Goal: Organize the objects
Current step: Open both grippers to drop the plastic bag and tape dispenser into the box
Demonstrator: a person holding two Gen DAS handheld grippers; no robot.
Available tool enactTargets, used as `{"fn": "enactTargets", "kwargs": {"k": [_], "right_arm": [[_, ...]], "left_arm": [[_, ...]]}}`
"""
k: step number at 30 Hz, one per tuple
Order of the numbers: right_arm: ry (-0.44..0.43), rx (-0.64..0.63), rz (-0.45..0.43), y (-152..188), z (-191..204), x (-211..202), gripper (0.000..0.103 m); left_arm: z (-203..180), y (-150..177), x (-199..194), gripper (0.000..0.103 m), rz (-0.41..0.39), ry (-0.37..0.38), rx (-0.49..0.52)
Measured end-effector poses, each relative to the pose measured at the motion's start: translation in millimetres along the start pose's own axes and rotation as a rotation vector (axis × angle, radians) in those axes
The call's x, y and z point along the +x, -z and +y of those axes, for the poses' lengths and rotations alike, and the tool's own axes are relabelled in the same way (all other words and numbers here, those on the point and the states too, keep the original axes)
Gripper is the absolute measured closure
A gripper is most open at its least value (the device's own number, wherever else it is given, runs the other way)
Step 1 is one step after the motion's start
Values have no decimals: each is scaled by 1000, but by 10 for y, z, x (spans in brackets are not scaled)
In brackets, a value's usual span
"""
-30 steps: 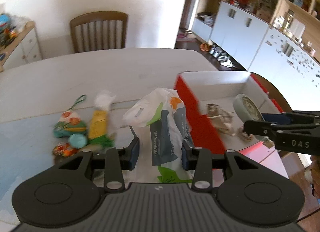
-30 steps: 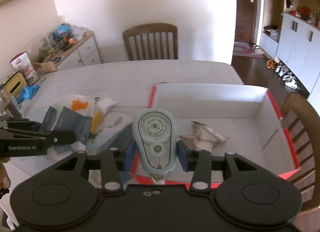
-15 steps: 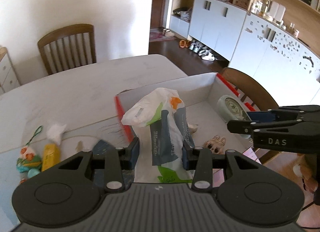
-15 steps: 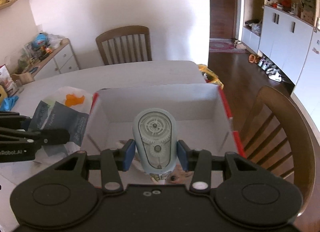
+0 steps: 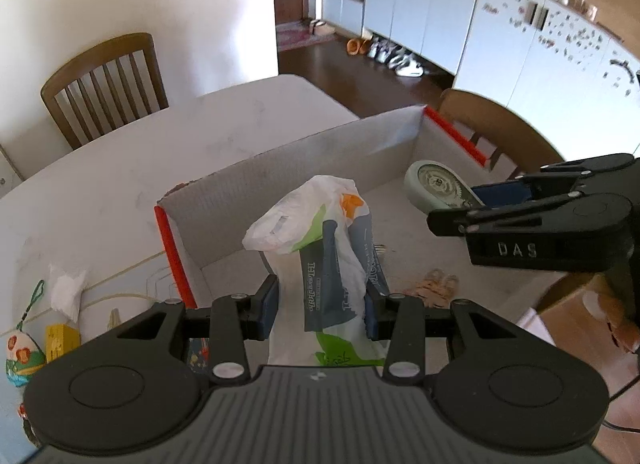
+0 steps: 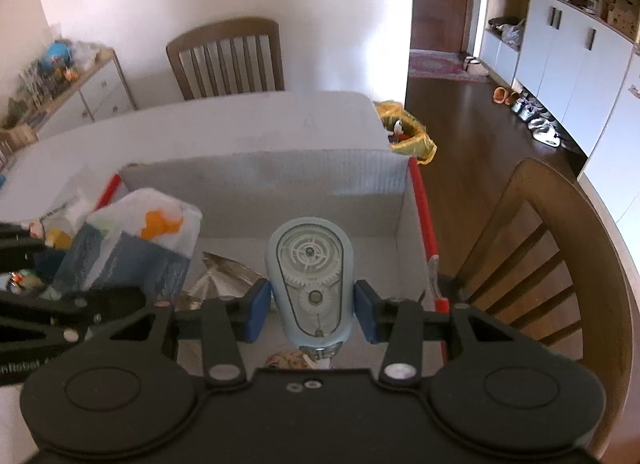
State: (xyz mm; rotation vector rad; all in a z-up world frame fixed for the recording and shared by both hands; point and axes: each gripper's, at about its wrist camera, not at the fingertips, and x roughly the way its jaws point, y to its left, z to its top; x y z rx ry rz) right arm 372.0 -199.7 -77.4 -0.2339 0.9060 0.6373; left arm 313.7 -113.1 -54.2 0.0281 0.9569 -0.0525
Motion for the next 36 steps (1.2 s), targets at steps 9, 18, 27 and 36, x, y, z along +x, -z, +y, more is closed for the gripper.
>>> {"fn": "enactTargets", "kwargs": {"k": [9, 18, 27, 36], "right_arm": [[3, -68, 104, 58, 44, 367, 59], [1, -104, 194, 170, 97, 553, 59], [-2, -119, 231, 196, 152, 625, 59], [-8, -110, 221, 88, 28, 586, 53]], "left_arm": [[51, -202, 393, 62, 64, 15, -10], [-15, -386, 735, 62, 132, 50, 24], [-77, -407, 943, 61, 182, 34, 49], [-33, -379, 955, 38, 189, 60, 9]]}}
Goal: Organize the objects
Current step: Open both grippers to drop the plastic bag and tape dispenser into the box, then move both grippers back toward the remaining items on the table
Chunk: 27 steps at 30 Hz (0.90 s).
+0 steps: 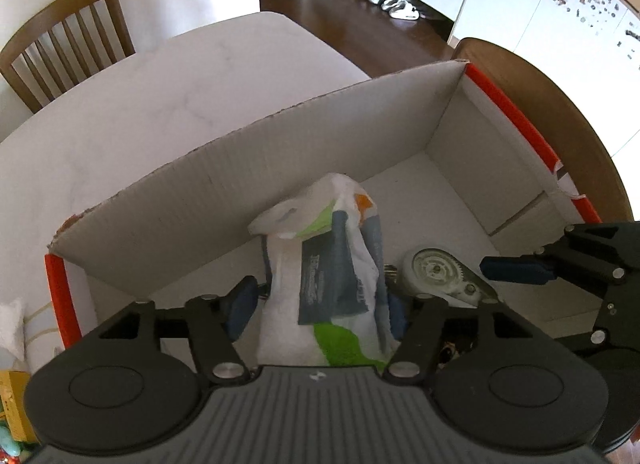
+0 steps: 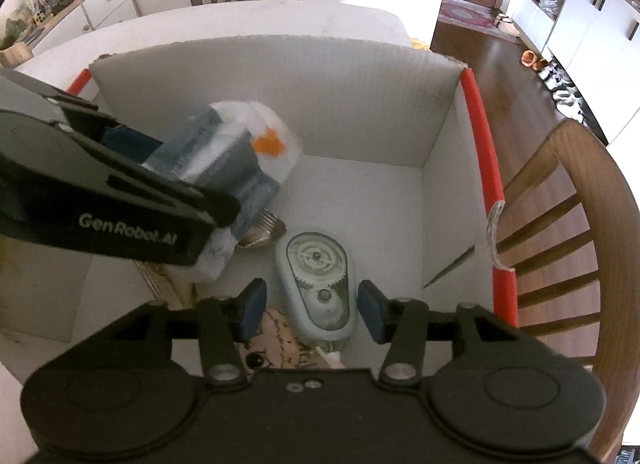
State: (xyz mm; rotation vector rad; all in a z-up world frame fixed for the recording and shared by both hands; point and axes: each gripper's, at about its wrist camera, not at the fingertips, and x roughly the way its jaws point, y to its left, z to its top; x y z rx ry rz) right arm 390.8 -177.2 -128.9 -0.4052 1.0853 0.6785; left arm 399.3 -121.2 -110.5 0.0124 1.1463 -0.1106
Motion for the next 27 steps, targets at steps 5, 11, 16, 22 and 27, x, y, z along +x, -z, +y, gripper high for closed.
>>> {"fn": "enactTargets", "kwargs": {"k": [5, 11, 16, 22, 27], "right_arm": [[7, -11, -22, 22, 15, -112, 50], [1, -8, -66, 32, 18, -313, 47], [-16, 15, -112, 78, 42, -512, 45], [-27, 24, -167, 123, 141, -782, 44], [-42, 32, -211, 164, 247, -975, 40]], "left_arm": [[19, 15, -103, 29, -31, -2, -10], [43, 83, -361, 29, -94, 7, -17], [41, 175, -584, 29, -147, 17, -28], [113, 286, -892, 29, -215, 29, -45], [195, 454, -1136, 29, -263, 45, -57]]}}
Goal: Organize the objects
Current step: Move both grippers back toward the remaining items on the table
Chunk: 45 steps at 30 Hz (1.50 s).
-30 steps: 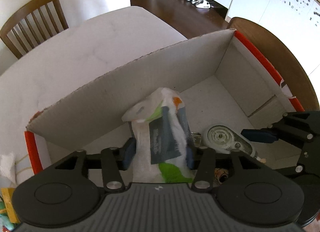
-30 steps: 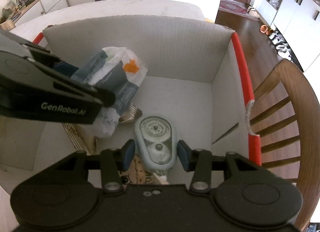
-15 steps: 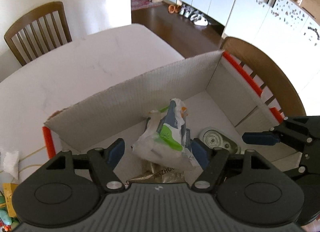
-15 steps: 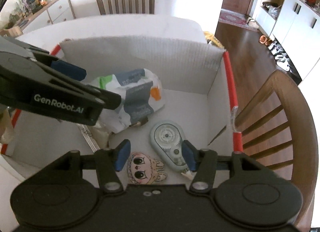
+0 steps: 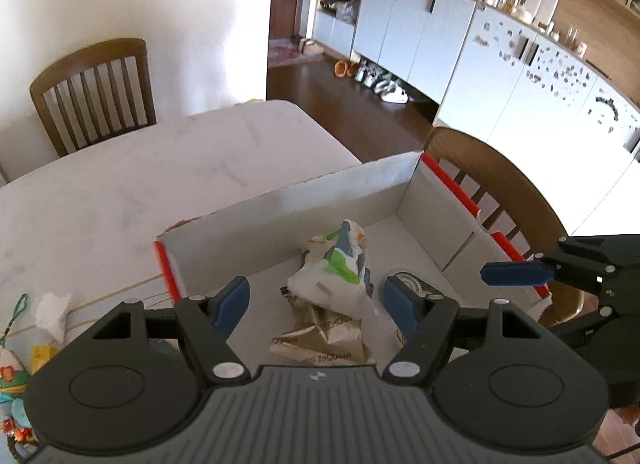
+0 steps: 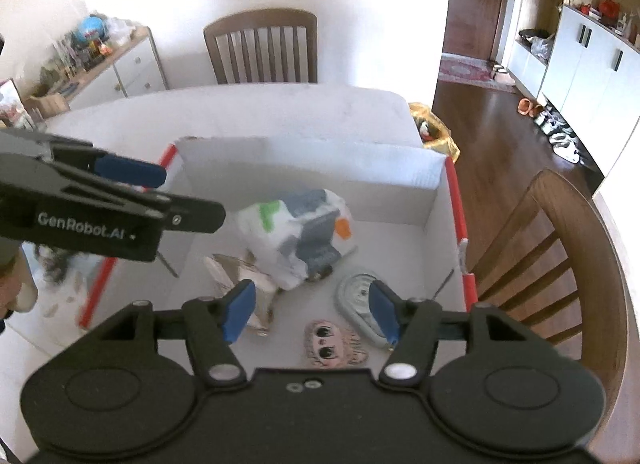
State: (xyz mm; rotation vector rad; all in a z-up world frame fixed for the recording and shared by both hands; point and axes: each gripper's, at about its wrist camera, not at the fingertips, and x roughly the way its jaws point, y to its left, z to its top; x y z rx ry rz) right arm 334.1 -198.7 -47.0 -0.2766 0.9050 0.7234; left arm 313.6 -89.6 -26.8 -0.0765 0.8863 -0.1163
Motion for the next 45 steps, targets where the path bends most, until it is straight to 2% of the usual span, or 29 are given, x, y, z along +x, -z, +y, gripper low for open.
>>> {"fn": "enactTargets", "kwargs": {"k": [12, 15, 17, 30, 34, 36, 38, 45], "right_arm": [[-58, 61, -87, -6, 493, -348, 34], [-73, 68, -102, -1, 638, -393, 27], [-88, 72, -107, 9, 726, -418, 26], [-148, 65, -143, 64, 1429, -396, 8], [-166, 67, -139, 44, 1631, -347, 6], [-173, 54, -136, 29, 1747, -321, 5], [-172, 45, -140, 16, 1848, -302, 3], [-165, 48, -120, 11, 2108, -172, 2]], "left_arm": [[335, 376, -650, 29, -97, 15, -5], [413, 479, -785, 25, -116, 14, -4], [490, 552, -865, 25, -123, 20, -11], [1088, 1031, -1274, 18, -161, 26, -86], [1285, 1161, -1371, 17, -170, 15, -100], [1386, 1209, -1420, 14, -179, 7, -102], [1488, 1273, -1474, 3, -195, 0, -110], [1868, 1558, -1618, 0, -226, -23, -147]]}}
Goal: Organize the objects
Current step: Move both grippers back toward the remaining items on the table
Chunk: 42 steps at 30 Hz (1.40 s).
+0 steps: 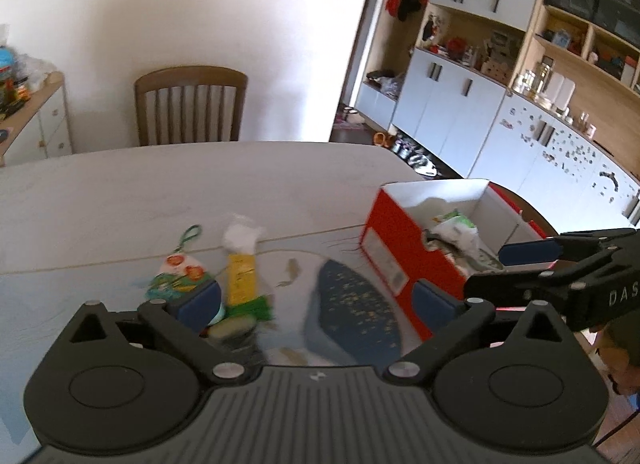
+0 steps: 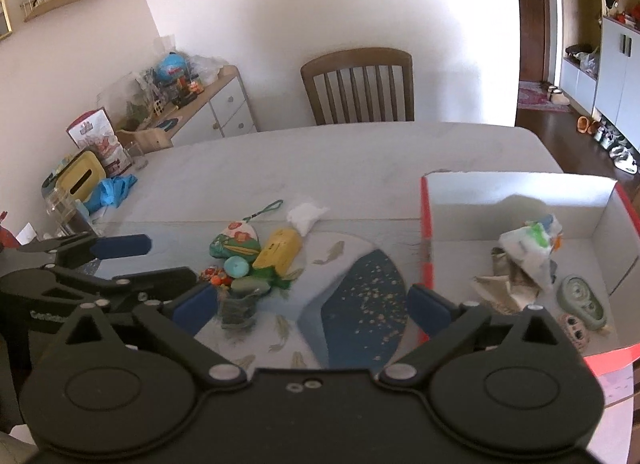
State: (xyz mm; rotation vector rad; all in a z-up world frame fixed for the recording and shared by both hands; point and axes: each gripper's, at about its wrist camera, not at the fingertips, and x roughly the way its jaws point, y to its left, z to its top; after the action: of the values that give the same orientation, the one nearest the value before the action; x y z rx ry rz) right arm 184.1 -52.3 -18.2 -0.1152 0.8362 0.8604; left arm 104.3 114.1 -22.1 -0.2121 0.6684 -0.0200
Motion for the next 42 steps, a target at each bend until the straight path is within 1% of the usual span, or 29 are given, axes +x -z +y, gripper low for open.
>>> {"fn": "enactTargets", "kwargs": {"k": [4, 7, 11, 16, 20, 22, 26, 28, 31, 34, 37, 42], "right_arm": [[17, 19, 21, 25, 75, 145, 2], [27, 21, 42, 38, 115, 266, 2], [46, -38, 60, 56, 247, 445, 2], [46, -33, 96, 60, 346, 692, 2], [46, -38, 125, 67, 428, 891, 2], [44, -35, 142, 66, 457, 981, 2], [47, -37, 178, 83, 528, 1148, 2], [66, -40, 208, 100, 563, 1244, 3], [60, -37, 248, 126, 600, 1366, 5], [55, -49, 257, 121, 667, 1445, 5], [47, -40, 271, 110, 692, 1554, 8], [17, 29, 301, 91, 650, 1718, 16]], "left_arm": [[242, 125, -27, 0, 4, -27, -28], [385, 214, -5, 0, 21, -45, -23], [567, 336, 76, 0, 52, -43, -16], [744, 460, 226, 0, 76, -81, 3], [898, 555, 349, 0, 86, -81, -3], [939, 597, 411, 0, 86, -84, 10], [1010, 679, 565, 0, 110, -96, 39], [1042, 709, 636, 0, 119, -96, 48], [1100, 735, 732, 0, 134, -109, 47], [1137, 738, 800, 0, 138, -109, 44], [1157, 743, 868, 0, 145, -100, 48], [1178, 755, 948, 1, 153, -97, 36]]}}
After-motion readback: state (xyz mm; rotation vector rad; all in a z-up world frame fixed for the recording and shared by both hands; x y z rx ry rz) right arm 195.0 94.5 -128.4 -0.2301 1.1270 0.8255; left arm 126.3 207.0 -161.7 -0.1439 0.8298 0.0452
